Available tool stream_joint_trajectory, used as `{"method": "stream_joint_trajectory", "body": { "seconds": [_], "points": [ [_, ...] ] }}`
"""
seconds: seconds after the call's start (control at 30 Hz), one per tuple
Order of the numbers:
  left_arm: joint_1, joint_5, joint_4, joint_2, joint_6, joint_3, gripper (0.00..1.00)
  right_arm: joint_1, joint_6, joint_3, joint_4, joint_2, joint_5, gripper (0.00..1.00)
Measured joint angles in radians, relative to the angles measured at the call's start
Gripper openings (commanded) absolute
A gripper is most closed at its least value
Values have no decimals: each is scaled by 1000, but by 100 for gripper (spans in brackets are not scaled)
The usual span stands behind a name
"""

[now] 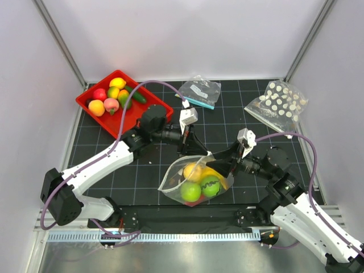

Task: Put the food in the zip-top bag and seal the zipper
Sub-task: Zip the zipper food storage bag at the center of the board.

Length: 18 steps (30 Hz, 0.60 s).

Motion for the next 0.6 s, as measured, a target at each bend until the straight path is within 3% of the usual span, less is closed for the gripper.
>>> {"method": "stream_joint_trajectory", "body": {
  "seconds": [0.07,0.13,0.33,0.5,0.6],
  "points": [
    [0,11,0,0,0,0,0,0,-1,1,0,2,1,45],
    [-1,20,0,0,0,0,0,0,-1,1,0,6,1,38],
    [-8,41,-1,0,0,0,0,0,4,3,2,36,-1,29],
    [-13,50,-1,0,0,1,0,0,6,3,5,42,-3,1],
    [-13,50,-1,0,0,1,10,1,8,5,3,42,-3,1]
  ]
}}
